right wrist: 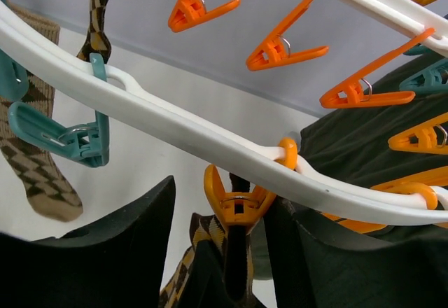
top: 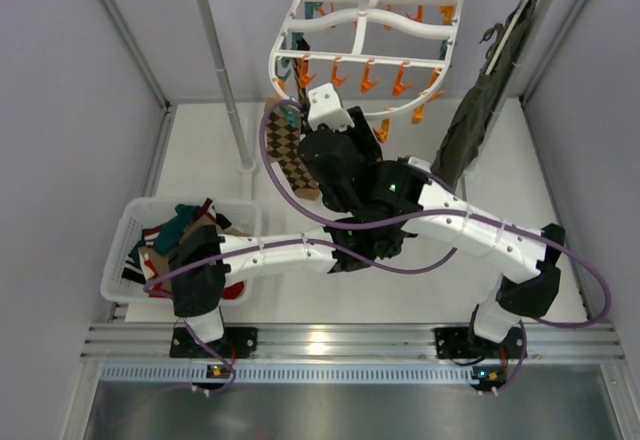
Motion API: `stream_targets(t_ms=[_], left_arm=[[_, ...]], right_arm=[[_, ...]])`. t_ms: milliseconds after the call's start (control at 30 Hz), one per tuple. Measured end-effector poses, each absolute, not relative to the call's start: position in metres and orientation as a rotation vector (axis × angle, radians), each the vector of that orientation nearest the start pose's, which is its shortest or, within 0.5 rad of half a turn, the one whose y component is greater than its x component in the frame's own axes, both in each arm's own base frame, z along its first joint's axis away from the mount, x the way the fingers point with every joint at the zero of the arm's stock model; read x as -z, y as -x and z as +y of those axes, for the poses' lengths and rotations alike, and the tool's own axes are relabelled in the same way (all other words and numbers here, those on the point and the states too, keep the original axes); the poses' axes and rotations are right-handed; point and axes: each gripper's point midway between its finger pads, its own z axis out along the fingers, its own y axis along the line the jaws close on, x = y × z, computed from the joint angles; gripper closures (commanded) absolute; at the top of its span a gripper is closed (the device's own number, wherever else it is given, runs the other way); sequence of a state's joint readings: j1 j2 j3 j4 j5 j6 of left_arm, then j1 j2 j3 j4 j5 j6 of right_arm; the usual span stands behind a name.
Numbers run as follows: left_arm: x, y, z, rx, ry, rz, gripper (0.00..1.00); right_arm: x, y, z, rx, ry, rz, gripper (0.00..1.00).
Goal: Remove the socks clipped to the hanger
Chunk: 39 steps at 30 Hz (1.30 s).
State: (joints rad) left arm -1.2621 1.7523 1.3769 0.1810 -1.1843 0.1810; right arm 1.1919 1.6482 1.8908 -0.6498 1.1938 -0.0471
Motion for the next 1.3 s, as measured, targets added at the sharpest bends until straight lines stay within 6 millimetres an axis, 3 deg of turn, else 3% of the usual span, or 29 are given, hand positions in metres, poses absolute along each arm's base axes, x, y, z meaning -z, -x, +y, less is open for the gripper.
stream_targets(t_ms=[100,133,167,267,433,533,567,667,733,833,900,1033,1167,1233,1300], left_arm=[[-0.275,-0.291,-0.369,-0.212,-0.349,1.609,1.00],[-0.276,-0.291,-0.369,-0.209,-0.351,1.609,1.00],[-0.276,-0.291,-0.369,-0.206,-0.351,1.609,1.00],[-0.274,-0.290,-0.370,-0.194,-0.352,1.611,1.00],[-0.255,-0.287,-0.369,-0.157,-0.373,1.632,1.00],[-0.235,-0.282,-0.361,-0.135,-0.390,1.657,1.00],[-0.228,-0.280,-0.358,-0.131,-0.393,1.667,1.00],[-0.211,-0.276,-0.341,-0.111,-0.376,1.698,1.00],[-0.203,-0.274,-0.321,-0.094,-0.344,1.730,1.00],[-0.210,-0.275,-0.283,-0.059,-0.240,1.774,1.00],[-0.220,-0.275,-0.260,-0.047,-0.186,1.789,1.00],[-0.212,-0.267,-0.222,-0.065,-0.134,1.860,1.00],[-0.193,-0.285,-0.152,-0.189,0.041,1.946,1.00],[-0.198,-0.287,-0.117,-0.225,0.140,1.952,1.00],[-0.214,-0.285,-0.095,-0.211,0.216,1.927,1.00]], right_arm=[[-0.407,-0.292,0.286,0.337,0.328,1.682,0.62],[-0.408,-0.293,0.286,0.337,0.326,1.678,0.67],[-0.410,-0.293,0.286,0.338,0.323,1.674,0.79],[-0.413,-0.294,0.286,0.338,0.319,1.667,0.93],[-0.414,-0.294,0.287,0.328,0.312,1.663,0.94],[-0.414,-0.294,0.288,0.319,0.313,1.665,0.77],[-0.413,-0.294,0.289,0.312,0.314,1.666,0.57],[-0.411,-0.293,0.294,0.269,0.326,1.674,0.36],[-0.409,-0.292,0.297,0.234,0.339,1.679,0.30],[-0.407,-0.287,0.300,0.167,0.370,1.687,0.18],[-0.410,-0.284,0.305,0.081,0.366,1.686,0.04],[-0.419,-0.270,0.311,-0.119,0.380,1.673,0.01],[-0.417,-0.244,0.309,-0.300,0.491,1.668,0.01],[-0.420,-0.232,0.309,-0.379,0.530,1.658,0.01],[-0.424,-0.221,0.309,-0.454,0.564,1.644,0.01]])
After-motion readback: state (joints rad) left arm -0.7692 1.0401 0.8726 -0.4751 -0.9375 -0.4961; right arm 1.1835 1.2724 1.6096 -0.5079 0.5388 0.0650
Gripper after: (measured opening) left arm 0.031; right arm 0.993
